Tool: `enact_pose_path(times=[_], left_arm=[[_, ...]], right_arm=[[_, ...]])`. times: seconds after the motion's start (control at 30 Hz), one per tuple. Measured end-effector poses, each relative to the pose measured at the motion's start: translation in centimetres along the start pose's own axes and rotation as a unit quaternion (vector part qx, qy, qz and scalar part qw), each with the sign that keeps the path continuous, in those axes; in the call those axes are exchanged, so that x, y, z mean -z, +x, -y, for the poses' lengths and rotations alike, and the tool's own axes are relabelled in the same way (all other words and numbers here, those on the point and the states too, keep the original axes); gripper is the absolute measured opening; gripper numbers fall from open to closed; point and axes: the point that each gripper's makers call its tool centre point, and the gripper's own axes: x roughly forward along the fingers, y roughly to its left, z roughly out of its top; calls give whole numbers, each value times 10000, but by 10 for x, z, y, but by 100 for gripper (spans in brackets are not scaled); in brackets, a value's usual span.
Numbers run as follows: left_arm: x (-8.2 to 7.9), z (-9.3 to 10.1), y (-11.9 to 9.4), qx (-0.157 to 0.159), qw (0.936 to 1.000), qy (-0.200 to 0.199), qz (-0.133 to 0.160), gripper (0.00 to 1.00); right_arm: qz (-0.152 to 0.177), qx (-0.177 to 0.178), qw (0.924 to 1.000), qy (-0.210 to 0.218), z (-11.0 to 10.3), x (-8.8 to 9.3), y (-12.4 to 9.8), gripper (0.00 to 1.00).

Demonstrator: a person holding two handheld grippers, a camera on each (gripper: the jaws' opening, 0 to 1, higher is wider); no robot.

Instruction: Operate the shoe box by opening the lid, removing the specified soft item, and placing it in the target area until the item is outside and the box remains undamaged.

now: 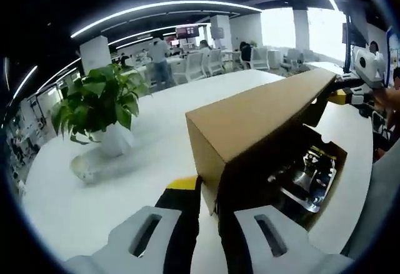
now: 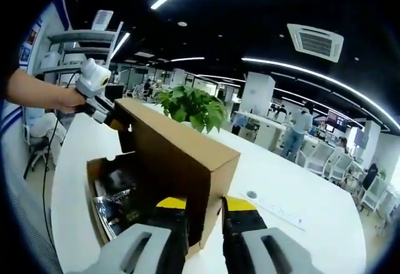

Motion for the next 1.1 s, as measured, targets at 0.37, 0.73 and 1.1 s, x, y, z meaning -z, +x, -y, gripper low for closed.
enact_pose_path(times=[0.37, 0.73, 1.1], left_arm=[[-4, -7, 7, -253, 9993, -270, -63, 3], [-4, -7, 6, -296, 9991, -279, -91, 3], [-5, -9, 8, -303, 9990, -334, -64, 2]], right_arm=[[12, -25, 10000, 10, 3, 0, 3, 13], [-187, -10, 9998, 28, 0, 13, 5, 11], [-432, -10, 9990, 103, -2, 35, 9, 11]])
